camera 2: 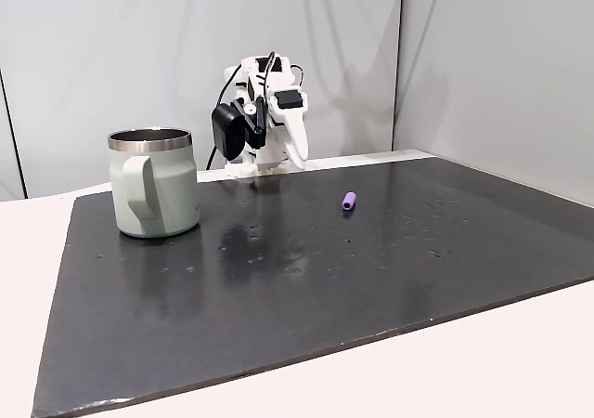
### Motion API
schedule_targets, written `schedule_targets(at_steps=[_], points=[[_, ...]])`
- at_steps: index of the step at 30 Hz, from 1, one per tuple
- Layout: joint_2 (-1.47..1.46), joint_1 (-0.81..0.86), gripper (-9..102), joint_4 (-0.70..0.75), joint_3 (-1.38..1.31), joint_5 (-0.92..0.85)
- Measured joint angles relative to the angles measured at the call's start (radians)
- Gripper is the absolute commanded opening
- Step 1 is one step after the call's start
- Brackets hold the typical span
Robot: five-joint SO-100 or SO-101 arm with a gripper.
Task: Grasp a pengrip and put it in the cup.
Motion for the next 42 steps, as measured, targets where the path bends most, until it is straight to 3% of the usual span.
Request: schedule_targets(at_steps=[20, 27, 42], points=[[0.000, -0.055, 0, 0.002, 0.000, -0.071], [-0.031, -0.061, 0, 0.120, -0.091, -0.202], [-0.934, -0.089, 0, 0.216, -0.827, -0.305]])
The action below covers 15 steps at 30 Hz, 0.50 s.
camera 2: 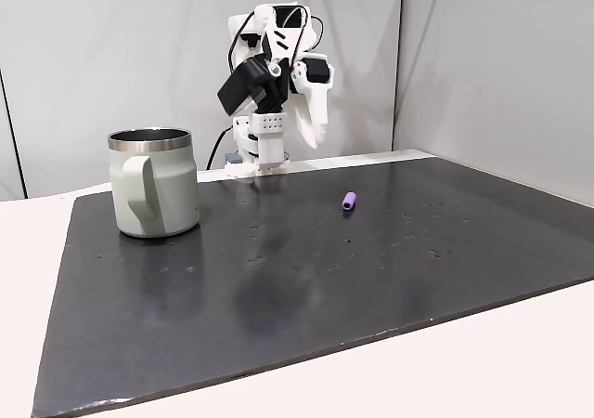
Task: Grasp a pengrip and put it in the cup.
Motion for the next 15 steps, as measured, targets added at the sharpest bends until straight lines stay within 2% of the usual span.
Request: schedule_targets(at_steps=[8, 13, 15], points=[[-0.377, -0.081, 0, 0.137, -0.282, -0.066], [-0.534, -0.106, 17, 0.209, -0.385, -0.110], [-0.572, -0.120, 19, 0.230, -0.408, -0.130]])
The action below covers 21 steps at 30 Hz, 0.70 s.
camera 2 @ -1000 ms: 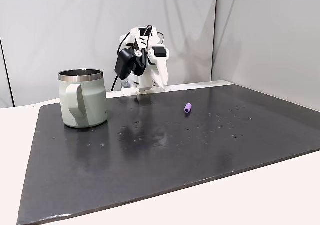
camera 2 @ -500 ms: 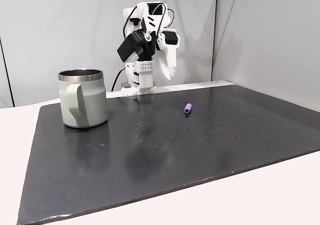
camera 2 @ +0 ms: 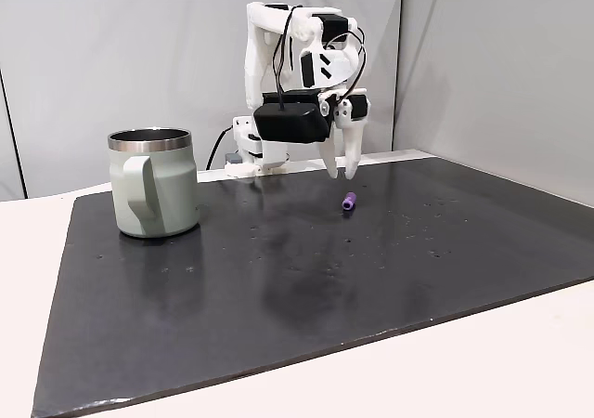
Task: Grasp a pengrip and put it in the cup.
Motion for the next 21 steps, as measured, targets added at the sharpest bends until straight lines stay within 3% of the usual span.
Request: schedule_targets(at_steps=[16, 21], points=[[-0.175, -0.020, 19, -0.041, -0.011, -0.015], [-0.222, -0.052, 14, -0.066, -0.011, -0.014]])
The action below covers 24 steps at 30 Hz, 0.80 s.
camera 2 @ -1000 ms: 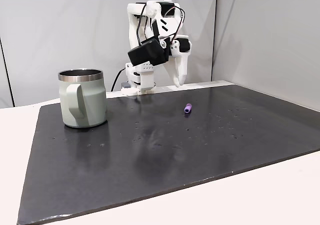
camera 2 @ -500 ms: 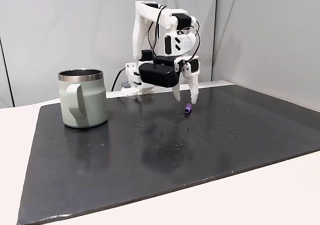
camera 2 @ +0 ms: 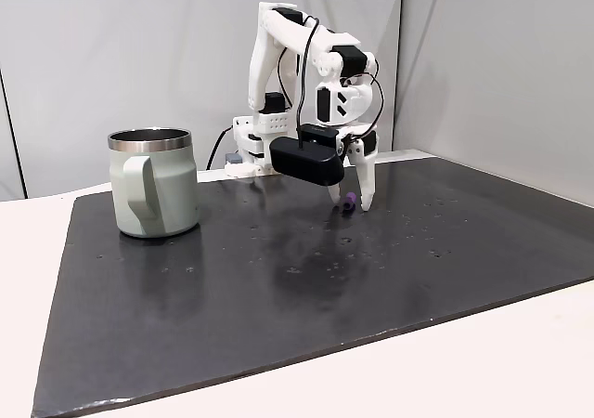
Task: Grasp a pengrip and put it in the cup.
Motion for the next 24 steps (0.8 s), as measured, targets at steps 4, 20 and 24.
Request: schedule_targets(at_steps=[4, 20, 24], points=[[-0.012, -0.020, 0, -0.021, -0.003, 0.002], [0.149, -0.008, 0, 0.044, 0.037, 0.032], [0.259, 0.052, 0, 0.138, -0.052, 0.035]])
